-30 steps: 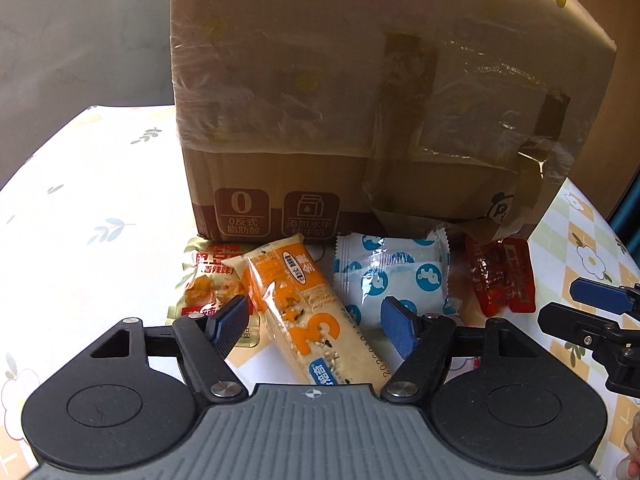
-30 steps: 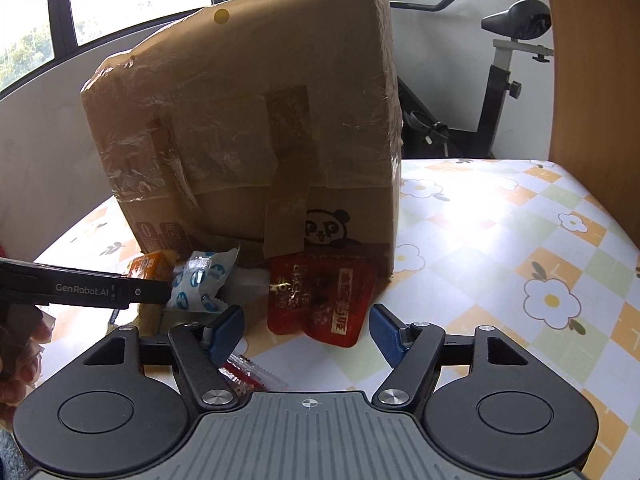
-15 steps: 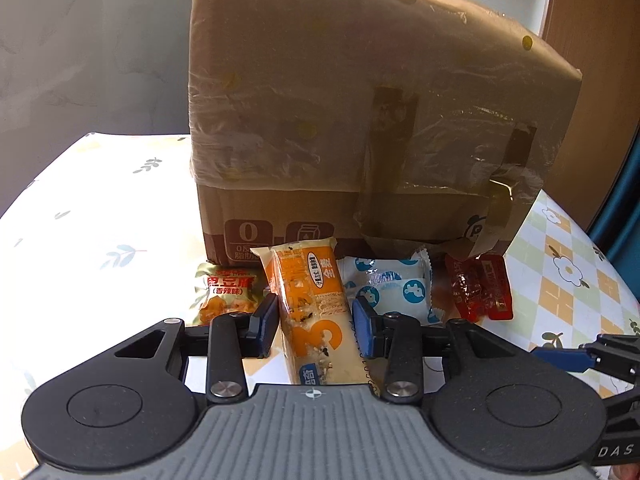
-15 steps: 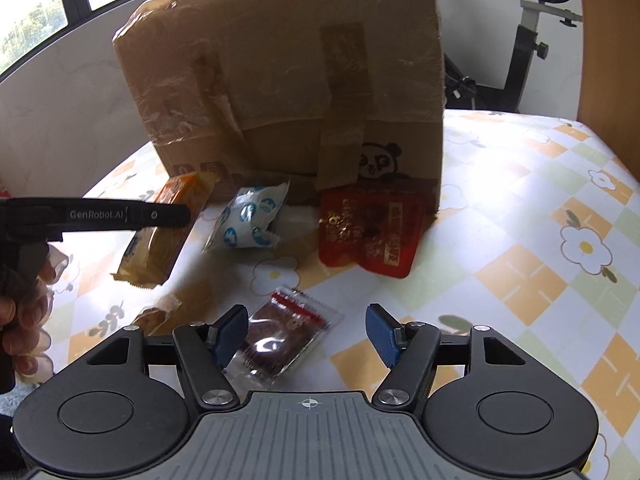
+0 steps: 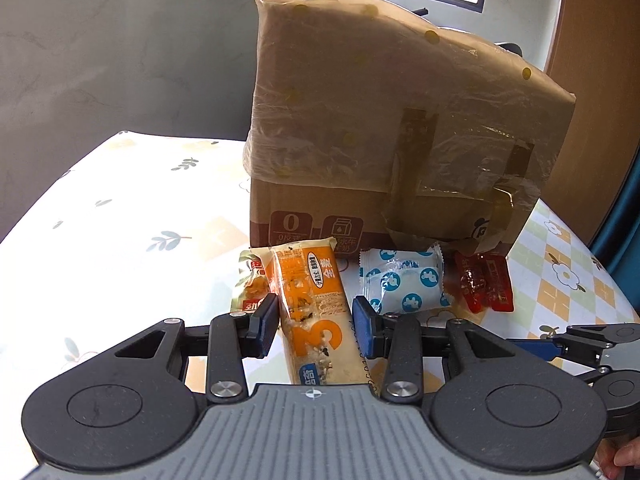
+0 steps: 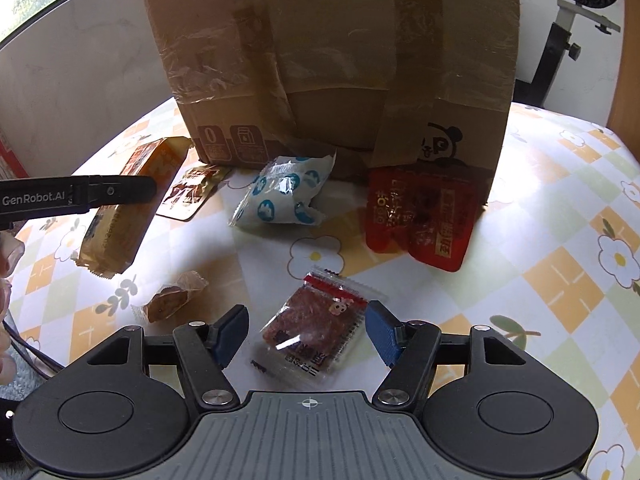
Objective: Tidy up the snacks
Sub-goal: 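Close the left gripper on the orange bar while the right gripper grasps the jerky packet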
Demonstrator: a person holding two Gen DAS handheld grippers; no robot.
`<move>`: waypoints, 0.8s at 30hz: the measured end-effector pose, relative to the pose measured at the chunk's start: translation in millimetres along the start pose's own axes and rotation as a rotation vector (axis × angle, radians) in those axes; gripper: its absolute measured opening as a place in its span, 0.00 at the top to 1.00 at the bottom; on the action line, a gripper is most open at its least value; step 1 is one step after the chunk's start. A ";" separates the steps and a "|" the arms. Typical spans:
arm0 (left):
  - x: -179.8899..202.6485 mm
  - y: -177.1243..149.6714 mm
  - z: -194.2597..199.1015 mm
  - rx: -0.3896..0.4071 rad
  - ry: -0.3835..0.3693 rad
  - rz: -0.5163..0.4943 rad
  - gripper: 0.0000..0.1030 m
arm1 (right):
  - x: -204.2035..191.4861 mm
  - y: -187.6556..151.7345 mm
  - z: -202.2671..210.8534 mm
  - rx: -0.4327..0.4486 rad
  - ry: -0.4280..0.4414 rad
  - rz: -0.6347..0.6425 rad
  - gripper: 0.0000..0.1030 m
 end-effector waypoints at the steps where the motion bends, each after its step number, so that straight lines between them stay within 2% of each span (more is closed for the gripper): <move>1: -1.3 -1.2 1.1 0.004 0.002 0.001 0.59 | -1.9 0.9 -1.3 0.000 -0.007 0.015 0.40; 8: -3.2 -5.5 3.1 0.030 0.004 0.018 0.59 | -12.0 1.3 -7.6 0.004 -0.071 0.103 0.47; 15: -6.0 -5.8 6.3 0.041 0.009 0.040 0.59 | -2.4 -2.3 -2.9 0.032 -0.079 0.045 0.61; 24: -3.6 -7.6 9.3 0.038 -0.003 0.042 0.59 | 14.0 -8.1 10.4 0.066 -0.105 -0.034 0.62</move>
Point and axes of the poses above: each gripper's, at about its wrist camera, not at the fingertips, and z roughly against the way its jaws point, x to its right, y to its top, the point moved 2 cm from there along -z, roughly the way its jaws point, and after that the axes turned 12 degrees about z, right-handed, at the moved point
